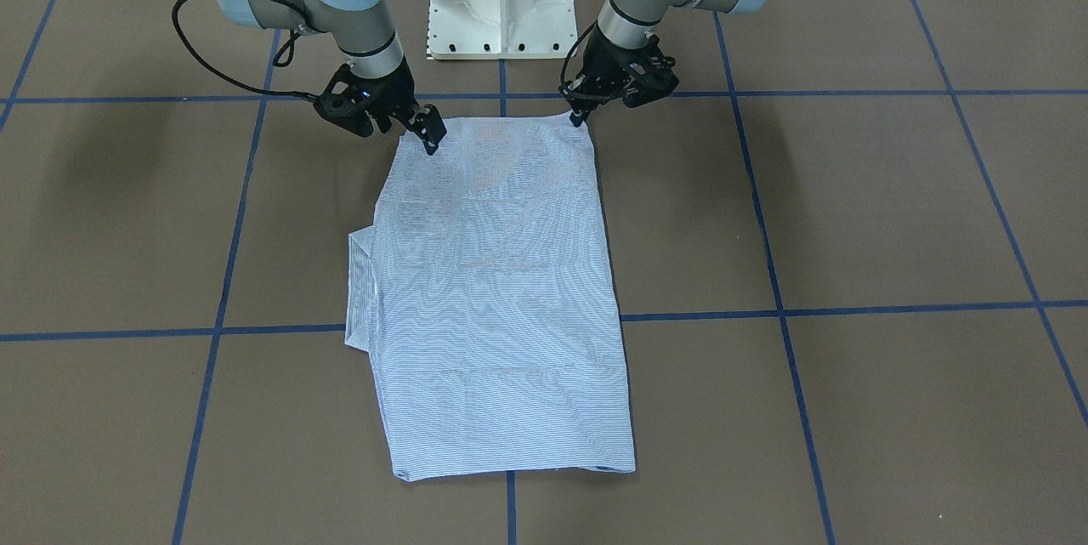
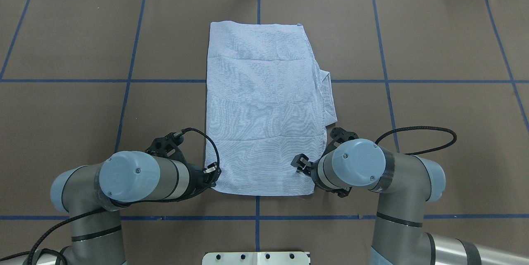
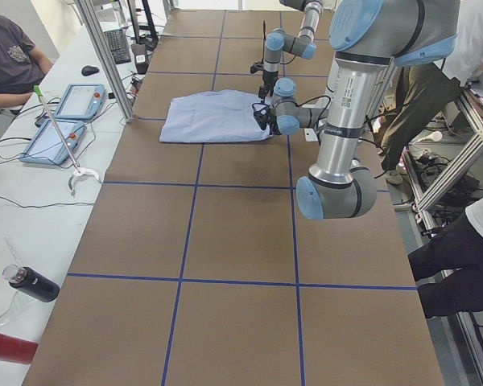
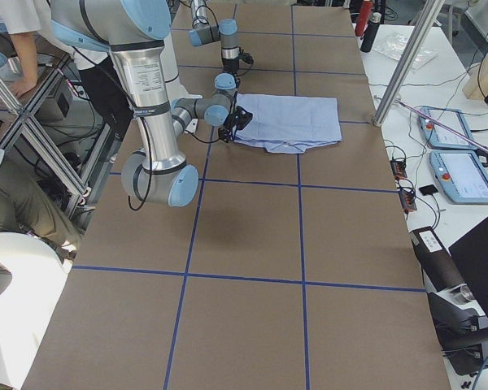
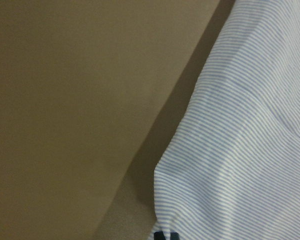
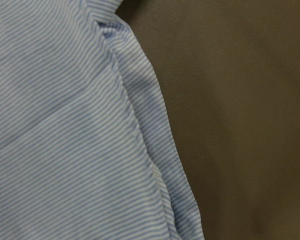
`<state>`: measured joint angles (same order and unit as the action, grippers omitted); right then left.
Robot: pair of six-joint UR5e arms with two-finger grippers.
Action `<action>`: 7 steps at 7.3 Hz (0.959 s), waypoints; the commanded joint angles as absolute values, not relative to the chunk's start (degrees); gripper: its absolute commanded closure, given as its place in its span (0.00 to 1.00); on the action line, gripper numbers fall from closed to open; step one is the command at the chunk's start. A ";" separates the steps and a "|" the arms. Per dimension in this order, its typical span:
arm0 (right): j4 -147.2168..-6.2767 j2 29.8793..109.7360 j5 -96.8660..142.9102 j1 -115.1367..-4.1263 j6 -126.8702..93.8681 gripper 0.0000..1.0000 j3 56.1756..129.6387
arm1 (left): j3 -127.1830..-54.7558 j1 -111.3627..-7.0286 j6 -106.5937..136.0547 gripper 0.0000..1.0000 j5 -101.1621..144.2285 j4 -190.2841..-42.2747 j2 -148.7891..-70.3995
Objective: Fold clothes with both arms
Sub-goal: 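Grasp the near shirt corners with both grippers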
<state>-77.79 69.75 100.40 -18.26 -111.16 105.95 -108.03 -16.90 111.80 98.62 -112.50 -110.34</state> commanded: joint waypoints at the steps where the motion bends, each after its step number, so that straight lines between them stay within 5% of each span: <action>1: -78.22 69.70 100.46 -18.37 -111.18 0.15 106.08 | -108.02 -16.96 111.80 1.00 98.61 -112.50 -110.30; 4: -78.22 69.79 100.63 -18.46 -110.92 0.85 106.43 | -108.02 -16.96 111.80 1.00 98.61 -112.50 -110.30; 5: -78.22 69.79 100.63 -18.46 -110.92 0.95 106.44 | -108.02 -16.96 111.80 1.00 98.61 -112.50 -110.30; 7: -78.22 69.79 100.63 -18.54 -111.00 1.00 106.44 | -108.02 -16.96 111.80 1.00 98.61 -112.50 -110.30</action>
